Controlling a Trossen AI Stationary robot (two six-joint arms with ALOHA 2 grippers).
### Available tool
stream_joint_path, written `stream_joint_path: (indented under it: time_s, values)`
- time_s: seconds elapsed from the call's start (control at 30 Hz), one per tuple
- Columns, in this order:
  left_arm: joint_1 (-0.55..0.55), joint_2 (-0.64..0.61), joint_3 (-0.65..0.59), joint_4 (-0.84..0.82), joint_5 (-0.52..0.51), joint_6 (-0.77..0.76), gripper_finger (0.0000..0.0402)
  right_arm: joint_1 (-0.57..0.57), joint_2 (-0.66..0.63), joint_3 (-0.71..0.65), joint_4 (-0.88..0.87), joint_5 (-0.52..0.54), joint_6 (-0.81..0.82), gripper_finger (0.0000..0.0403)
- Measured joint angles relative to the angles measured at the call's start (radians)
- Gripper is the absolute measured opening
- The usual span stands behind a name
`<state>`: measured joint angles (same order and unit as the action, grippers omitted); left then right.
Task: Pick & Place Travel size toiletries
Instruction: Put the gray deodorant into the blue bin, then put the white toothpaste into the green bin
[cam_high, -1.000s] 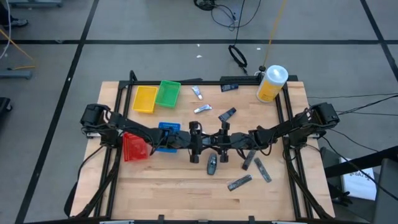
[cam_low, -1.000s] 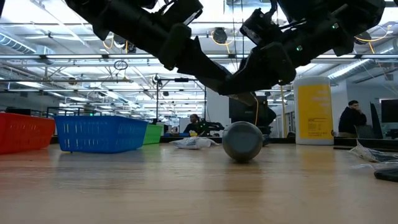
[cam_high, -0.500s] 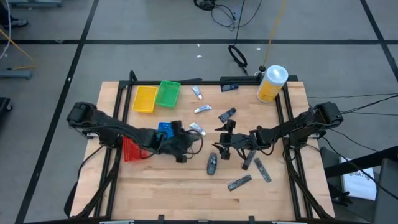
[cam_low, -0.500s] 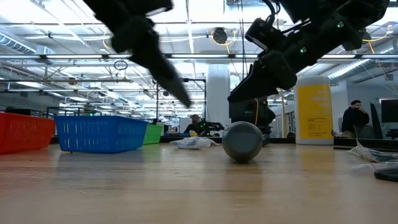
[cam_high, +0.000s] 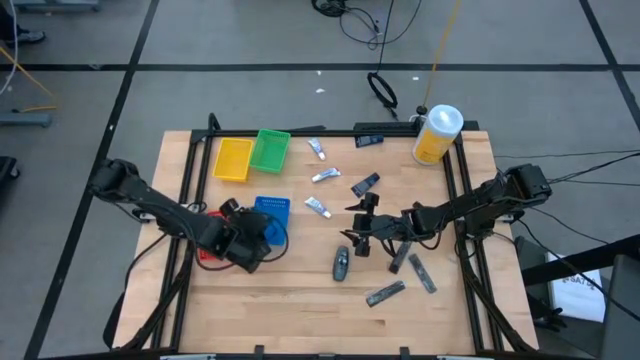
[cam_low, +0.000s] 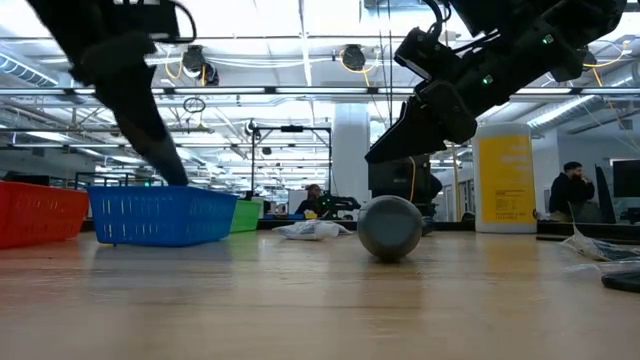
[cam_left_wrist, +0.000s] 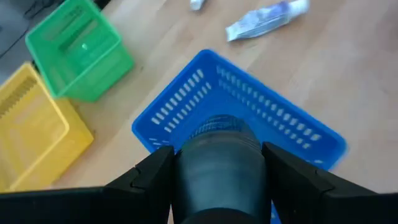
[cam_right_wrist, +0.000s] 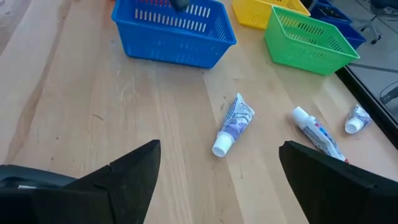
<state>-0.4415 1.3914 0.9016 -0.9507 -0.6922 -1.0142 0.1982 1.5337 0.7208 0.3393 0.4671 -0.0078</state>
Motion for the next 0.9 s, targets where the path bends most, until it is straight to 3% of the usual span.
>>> stream_joint_path:
  time_s: [0.17,0.37,0.57,0.9]
  values:
    - [0.054,0.019,-0.106,0.142,-0.041,-0.054,0.0209,0.000,0.000,0.000,0.012,0.000,0.000,0.0318]
    - [0.148,0.020,-0.155,0.240,-0.011,-0.056,0.0209,0.000,0.000,0.000,0.018,-0.006,0.003,0.0318]
    - [0.220,0.018,-0.168,0.326,0.100,0.041,0.0219,0.001,0.000,0.000,0.019,-0.027,0.003,0.0318]
    - [0.249,-0.038,-0.121,0.298,0.254,0.173,0.0289,0.000,0.000,0.000,0.015,-0.027,0.023,0.0318]
